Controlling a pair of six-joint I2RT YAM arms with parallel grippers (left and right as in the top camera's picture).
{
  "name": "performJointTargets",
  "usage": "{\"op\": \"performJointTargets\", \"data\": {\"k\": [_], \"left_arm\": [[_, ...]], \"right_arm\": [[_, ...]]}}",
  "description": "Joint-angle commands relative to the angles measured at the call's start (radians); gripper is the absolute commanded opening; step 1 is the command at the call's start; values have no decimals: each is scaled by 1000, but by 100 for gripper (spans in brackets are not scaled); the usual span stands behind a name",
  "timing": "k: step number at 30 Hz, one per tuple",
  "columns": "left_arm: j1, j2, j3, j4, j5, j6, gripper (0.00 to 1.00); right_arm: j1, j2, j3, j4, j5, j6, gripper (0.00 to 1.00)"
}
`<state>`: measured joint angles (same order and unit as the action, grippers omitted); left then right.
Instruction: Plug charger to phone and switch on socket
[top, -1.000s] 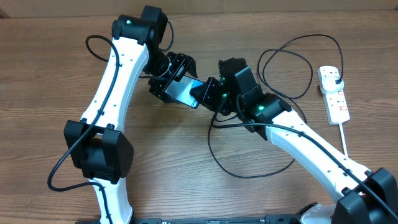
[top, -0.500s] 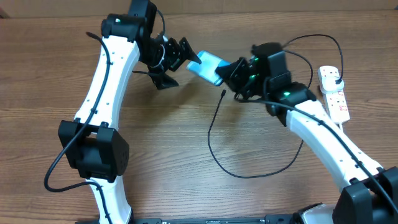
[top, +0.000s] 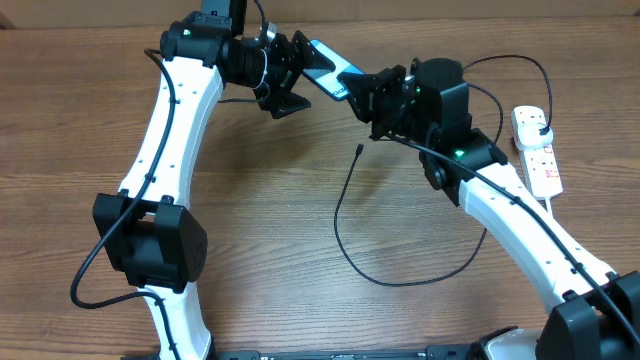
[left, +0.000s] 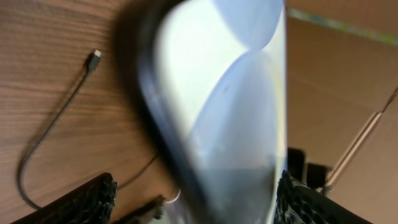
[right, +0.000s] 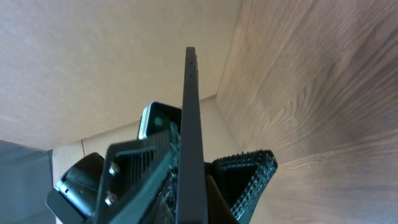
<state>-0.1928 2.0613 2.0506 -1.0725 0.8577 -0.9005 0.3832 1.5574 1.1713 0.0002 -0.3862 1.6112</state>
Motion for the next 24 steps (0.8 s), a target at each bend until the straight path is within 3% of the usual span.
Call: {"op": "performJointTargets", "data": {"k": [1,12,17,24], "left_arm": [[-2,-12,20,35,29,-187,78],[-2,-12,20,130,-2,-380,49],[-4,-12,20,132,-8,-417,48],[-4,-12,20,137,-30,-431,37]], "right_arm": [[14,-42,9,18,19,40,4],[16,-42,9,14,19,43,4],[16,-42,9,14,19,116,4],[16,-42,9,15,16,225,4]]}}
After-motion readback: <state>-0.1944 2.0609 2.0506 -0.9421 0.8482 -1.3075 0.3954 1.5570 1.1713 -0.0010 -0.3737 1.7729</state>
